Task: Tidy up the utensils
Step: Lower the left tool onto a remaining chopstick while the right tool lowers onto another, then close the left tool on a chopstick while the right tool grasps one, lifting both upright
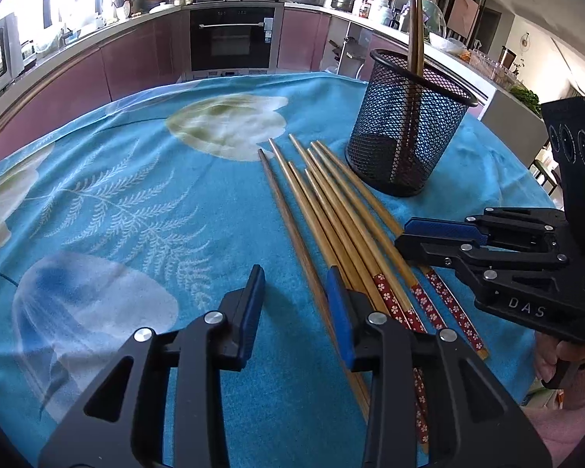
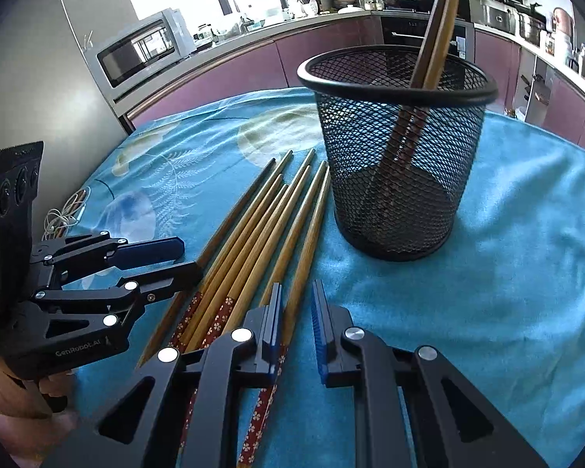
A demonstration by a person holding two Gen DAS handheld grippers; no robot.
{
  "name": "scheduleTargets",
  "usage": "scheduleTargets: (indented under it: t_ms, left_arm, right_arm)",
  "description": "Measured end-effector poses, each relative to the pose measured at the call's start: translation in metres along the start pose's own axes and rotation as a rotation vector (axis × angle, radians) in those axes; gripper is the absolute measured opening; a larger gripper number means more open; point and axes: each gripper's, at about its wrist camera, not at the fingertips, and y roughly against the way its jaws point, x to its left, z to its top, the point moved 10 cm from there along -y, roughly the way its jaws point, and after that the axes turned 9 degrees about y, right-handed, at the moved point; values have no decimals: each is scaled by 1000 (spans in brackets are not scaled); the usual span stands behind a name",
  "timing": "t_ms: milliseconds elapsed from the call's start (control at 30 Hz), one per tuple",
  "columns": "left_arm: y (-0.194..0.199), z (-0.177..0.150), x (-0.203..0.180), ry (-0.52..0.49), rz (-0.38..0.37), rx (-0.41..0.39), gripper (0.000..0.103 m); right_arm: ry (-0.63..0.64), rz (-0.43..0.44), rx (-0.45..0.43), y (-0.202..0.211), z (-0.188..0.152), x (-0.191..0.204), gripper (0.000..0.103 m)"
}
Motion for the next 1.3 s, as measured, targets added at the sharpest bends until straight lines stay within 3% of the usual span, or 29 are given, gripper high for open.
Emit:
scheduleTargets:
  t_ms: [100,267,400,500,700,867,1167,1233,1300]
  left_arm:
    - [-5,5,-1,-6,10,2,31]
    - [-8,9,0,13,30,-5,27]
    - [-8,9,-3,49,1,-7,10]
    - [-6,9,-4,59,16,-23,9]
    - [11,6,-5,81,-27,-45,8]
    - [14,-6,-11,59,-54,-19,7]
    - [2,-9,-5,29,-28,15,13]
    - [1,-6,-6,29,-30,22,13]
    - [-1,-5,-5,34,-24,22,12]
  right_arm:
    - [37,-41,-4,-5,6,0,13]
    - [3,-19,-11,-8,10,-5,10]
    - [-64,34,-31,-4,9,-10,6]
    - [-73,46,-60,6,11,-9,6]
    - [-28,92,-60,16,8,6,6]
    - [-9,91,-27,8,2,9,6]
    - [-14,84,-2,-3,6,1,14]
    - [-13,88,1,-5,7,0,14]
    - [-9,91,8,-6,6,1,7]
